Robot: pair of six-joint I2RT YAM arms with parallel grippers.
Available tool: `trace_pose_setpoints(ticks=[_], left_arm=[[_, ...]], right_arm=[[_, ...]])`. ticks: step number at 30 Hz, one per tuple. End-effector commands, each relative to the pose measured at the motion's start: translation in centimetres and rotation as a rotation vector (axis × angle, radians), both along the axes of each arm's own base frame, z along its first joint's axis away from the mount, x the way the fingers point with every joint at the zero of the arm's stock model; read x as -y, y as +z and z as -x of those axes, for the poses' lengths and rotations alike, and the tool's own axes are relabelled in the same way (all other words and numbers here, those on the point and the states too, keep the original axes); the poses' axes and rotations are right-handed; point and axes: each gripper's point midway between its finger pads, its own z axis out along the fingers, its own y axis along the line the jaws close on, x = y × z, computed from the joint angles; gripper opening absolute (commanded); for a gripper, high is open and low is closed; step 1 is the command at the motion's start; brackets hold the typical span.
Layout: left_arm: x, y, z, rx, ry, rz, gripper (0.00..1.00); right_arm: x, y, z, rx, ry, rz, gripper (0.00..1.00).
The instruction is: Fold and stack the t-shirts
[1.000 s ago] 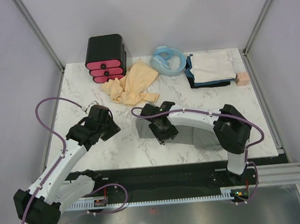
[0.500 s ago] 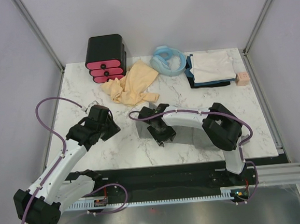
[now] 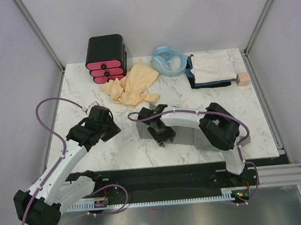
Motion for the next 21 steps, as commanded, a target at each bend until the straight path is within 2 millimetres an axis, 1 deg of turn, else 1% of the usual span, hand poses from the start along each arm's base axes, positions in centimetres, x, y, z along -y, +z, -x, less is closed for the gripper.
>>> trace_pose_setpoints(ticks=[1,3,4,6,8,11,12,16,17,19,20,21], left_arm=[[-0.2,1.1,-0.6,0.038,-0.016,-0.024,0.47],[-0.2,1.3,-0.7,0.045,-0.012,-0.021,0.47],[-0.2,1.3,-0.6,0.044,-0.015,-0.022,0.47],[-0.2,1.4,-0.6,0.044,-0.015,-0.022,0.47],[-0.3,1.4,-0.6,0.044,-0.013,-0.023,0.47],[-0.4,1.4,-0.6,0.046,-0.010,-0.027,0.47],[-0.4,1.4,-0.6,0.047,-0.008,-0.026,0.47],[-0.5,1.6,-0.8,0.051,-0.005,-0.031,0.47],[-0.5,1.9,-1.0,0.061,-0.002,-0.032,0.47],[-0.5,2.1,-1.1,0.066,-0.002,-0.038,0.48],[-0.6,2.2,-1.2,0.069,-0.002,-0.044,0.49],[-0.5,2.2,-1.5,0.068,-0.001,-0.047,0.49]], right_arm=[[-0.1,-0.7,-0.2,-0.008,0.004,0.013,0.53],[0.0,-1.0,-0.2,-0.020,0.004,0.017,0.50],[0.0,-1.1,-0.2,-0.023,0.004,0.019,0.43],[0.3,-1.4,-0.3,-0.029,0.001,0.030,0.36],[0.5,-1.6,-0.5,-0.028,-0.004,0.034,0.19],[0.7,-1.6,-0.6,-0.029,-0.007,0.038,0.03],[0.9,-1.5,-0.7,-0.027,-0.012,0.039,0.00],[1.5,-1.2,-0.9,-0.016,-0.020,0.062,0.00],[1.6,-0.6,-1.4,0.016,-0.024,0.068,0.00],[1.9,0.5,-1.9,0.046,-0.037,0.066,0.00],[1.5,2.1,-2.6,0.085,-0.048,0.037,0.00],[1.6,2.9,-3.2,0.118,-0.055,0.039,0.00]])
